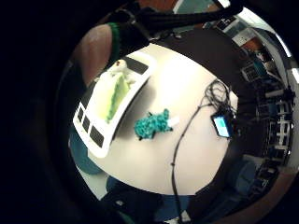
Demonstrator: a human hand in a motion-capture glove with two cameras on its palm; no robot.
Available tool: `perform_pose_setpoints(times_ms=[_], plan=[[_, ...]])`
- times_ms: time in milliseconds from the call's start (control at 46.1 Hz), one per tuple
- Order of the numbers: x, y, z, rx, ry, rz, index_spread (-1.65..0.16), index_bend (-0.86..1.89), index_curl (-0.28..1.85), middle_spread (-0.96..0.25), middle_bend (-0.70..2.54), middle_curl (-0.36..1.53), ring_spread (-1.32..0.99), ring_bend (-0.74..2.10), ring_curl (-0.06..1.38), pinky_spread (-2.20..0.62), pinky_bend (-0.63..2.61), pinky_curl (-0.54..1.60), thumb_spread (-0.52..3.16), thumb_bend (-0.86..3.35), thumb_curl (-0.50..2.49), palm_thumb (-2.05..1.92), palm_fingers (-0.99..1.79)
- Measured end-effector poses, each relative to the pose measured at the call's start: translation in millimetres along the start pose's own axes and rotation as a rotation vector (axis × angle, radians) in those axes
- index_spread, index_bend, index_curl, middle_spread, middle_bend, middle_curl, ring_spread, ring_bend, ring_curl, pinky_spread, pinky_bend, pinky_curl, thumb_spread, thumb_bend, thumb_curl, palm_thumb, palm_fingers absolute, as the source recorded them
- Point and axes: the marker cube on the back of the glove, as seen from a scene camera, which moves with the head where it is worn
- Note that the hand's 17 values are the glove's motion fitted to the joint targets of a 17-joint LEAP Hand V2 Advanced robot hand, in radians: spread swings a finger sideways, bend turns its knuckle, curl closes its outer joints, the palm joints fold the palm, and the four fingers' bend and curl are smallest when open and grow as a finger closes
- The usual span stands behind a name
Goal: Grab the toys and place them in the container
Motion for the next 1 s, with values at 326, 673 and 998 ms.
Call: perform_pose_setpoints(times_ms=[326, 673, 998], plan=[[64.6, 37.2, 153.5, -0.284, -0.066, 0.01, -0.29, 0.17, 0.37, 0.01, 0.13, 0.34, 0.01, 0.19, 0.39, 0.05, 0.93, 0.33, 1.27, -0.01, 0.43, 0.2, -0.14], [77.9, 27.9, 225.7, -0.107, -0.026, -0.021, -0.32, 0.4, 0.44, -0.07, 0.41, 0.37, -0.03, 0.38, 0.33, -0.03, 0.85, 0.29, 1.3, 0.09, 0.42, 0.32, 0.53], [56.0, 55.5, 120.6, 0.133, -0.13, -0.06, -0.34, 0.7, 0.71, -0.21, 0.82, 0.6, -0.28, 1.0, 0.6, -0.31, 1.05, 0.42, 0.93, 0.14, 0.64, 0.61, 1.17]])
